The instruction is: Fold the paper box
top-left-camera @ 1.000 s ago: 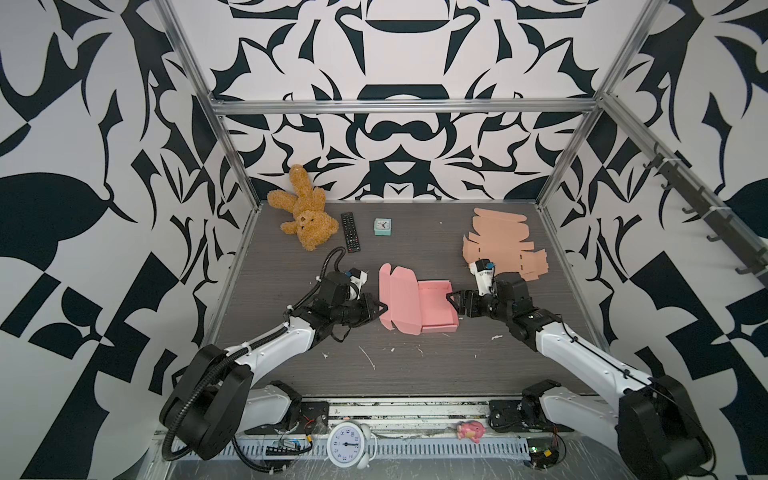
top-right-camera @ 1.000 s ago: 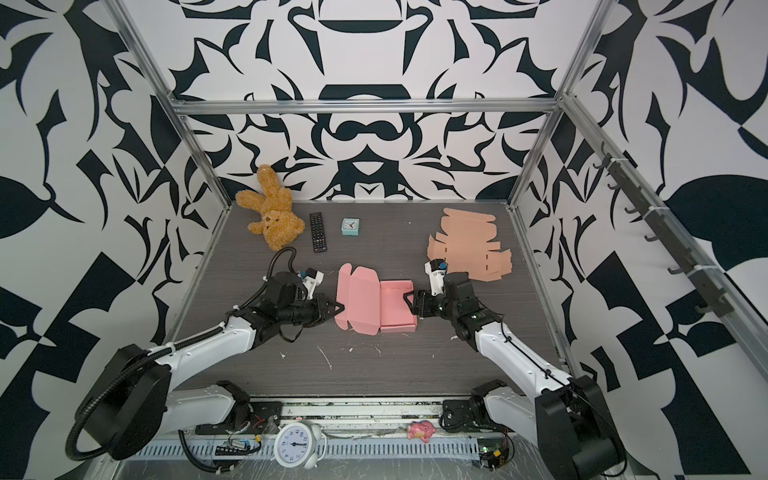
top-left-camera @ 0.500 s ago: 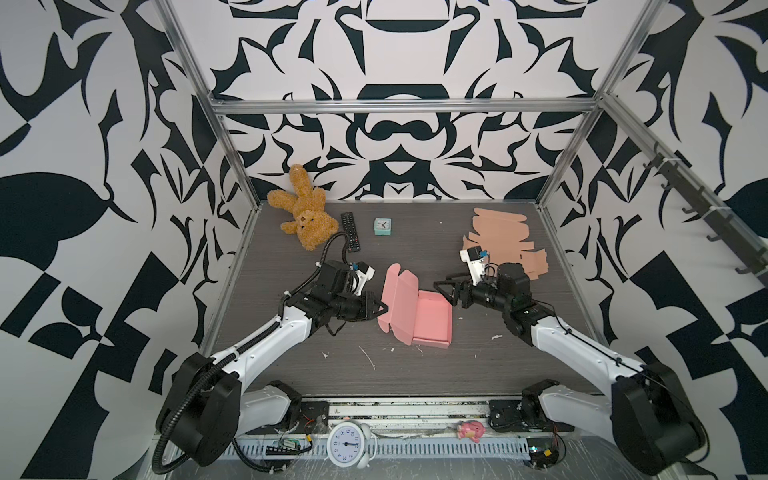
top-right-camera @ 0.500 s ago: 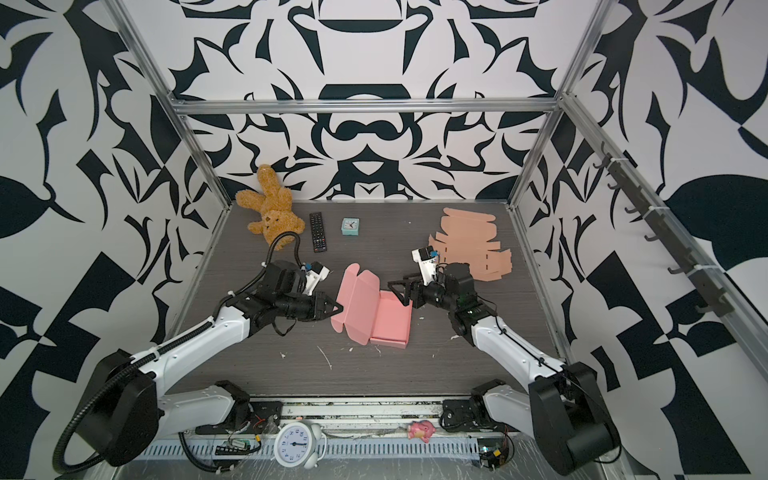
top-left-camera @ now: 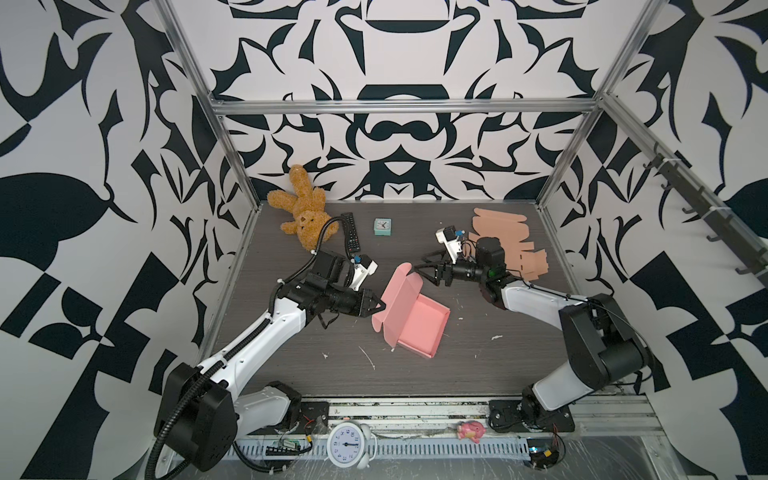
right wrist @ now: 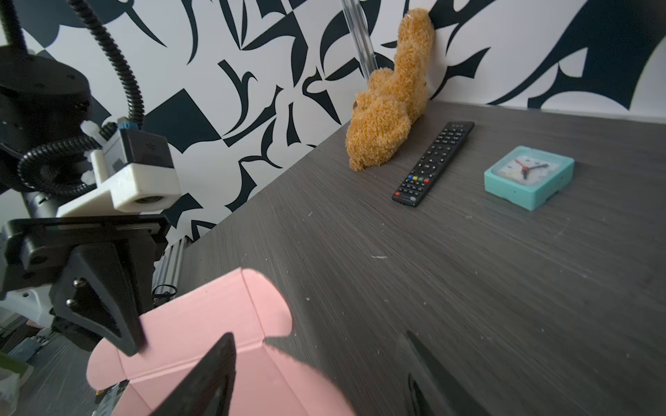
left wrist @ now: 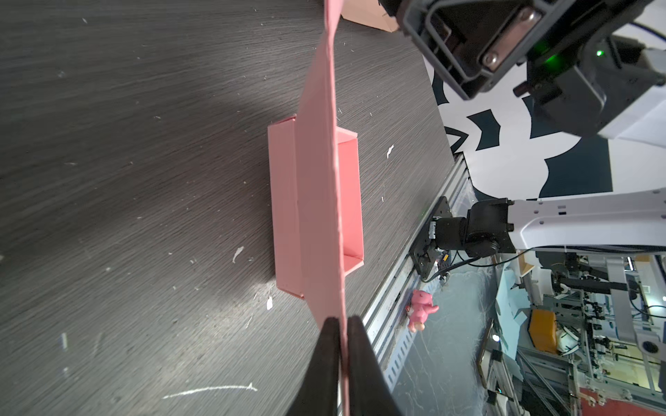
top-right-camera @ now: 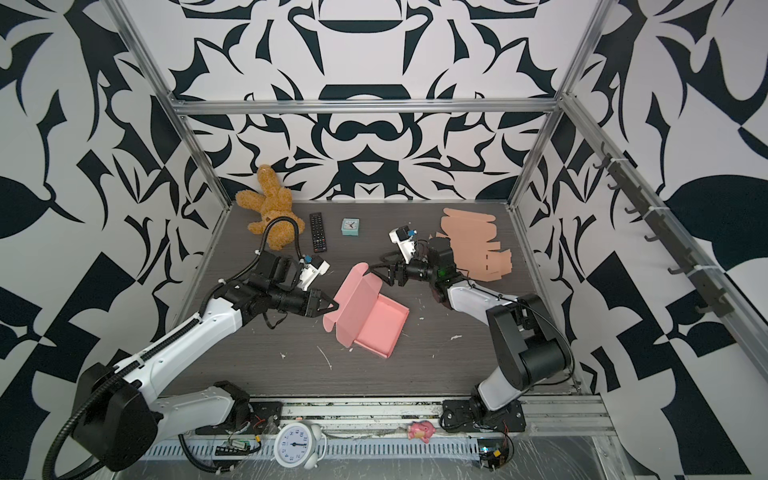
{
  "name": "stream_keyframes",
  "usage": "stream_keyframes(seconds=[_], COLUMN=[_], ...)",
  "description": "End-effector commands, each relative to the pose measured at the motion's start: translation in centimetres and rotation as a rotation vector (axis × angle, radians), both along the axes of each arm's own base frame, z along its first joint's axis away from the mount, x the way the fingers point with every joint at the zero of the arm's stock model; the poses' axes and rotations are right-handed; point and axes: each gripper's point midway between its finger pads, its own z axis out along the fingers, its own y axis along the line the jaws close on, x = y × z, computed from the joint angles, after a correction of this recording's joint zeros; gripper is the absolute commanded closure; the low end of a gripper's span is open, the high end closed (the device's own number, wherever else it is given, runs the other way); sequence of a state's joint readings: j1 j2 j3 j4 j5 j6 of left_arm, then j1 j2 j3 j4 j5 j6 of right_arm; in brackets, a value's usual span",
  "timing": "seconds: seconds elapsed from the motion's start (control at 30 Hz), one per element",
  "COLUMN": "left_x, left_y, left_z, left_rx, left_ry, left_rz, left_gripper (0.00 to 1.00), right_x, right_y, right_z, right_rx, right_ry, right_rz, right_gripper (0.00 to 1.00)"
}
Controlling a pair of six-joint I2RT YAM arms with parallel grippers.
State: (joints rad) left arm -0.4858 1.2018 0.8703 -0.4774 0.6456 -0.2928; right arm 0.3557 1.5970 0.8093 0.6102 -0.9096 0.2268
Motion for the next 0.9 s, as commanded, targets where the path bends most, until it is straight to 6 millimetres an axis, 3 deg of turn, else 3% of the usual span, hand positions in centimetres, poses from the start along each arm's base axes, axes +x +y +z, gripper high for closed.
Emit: stream_keyframes(seconds=[0.0, 0.23, 0.87], left_x=[-0.4, 0.0, 0.7], left_y=[0.9, 1.3, 2.6], left_z=[0.0, -0.2, -1.2], left_rx=[0.055, 0.107, 0.199], left_ry=[-0.018, -0.029, -0.068], left_rz=[-0.039, -0.051, -0.014], left_gripper=[0.89, 0.89, 0.9], right_x=[-0.8, -1.3, -1.7], right_y=[1.3, 2.8, 3.3], right_z=[1.8, -1.0, -3.6], right_rx=[0.014, -0.072, -0.056], right_ry=[-0.108, -0.085, -0.009], right_rz=[0.098, 0.148, 0.188], right_gripper=[0.28, 0.29, 0.32])
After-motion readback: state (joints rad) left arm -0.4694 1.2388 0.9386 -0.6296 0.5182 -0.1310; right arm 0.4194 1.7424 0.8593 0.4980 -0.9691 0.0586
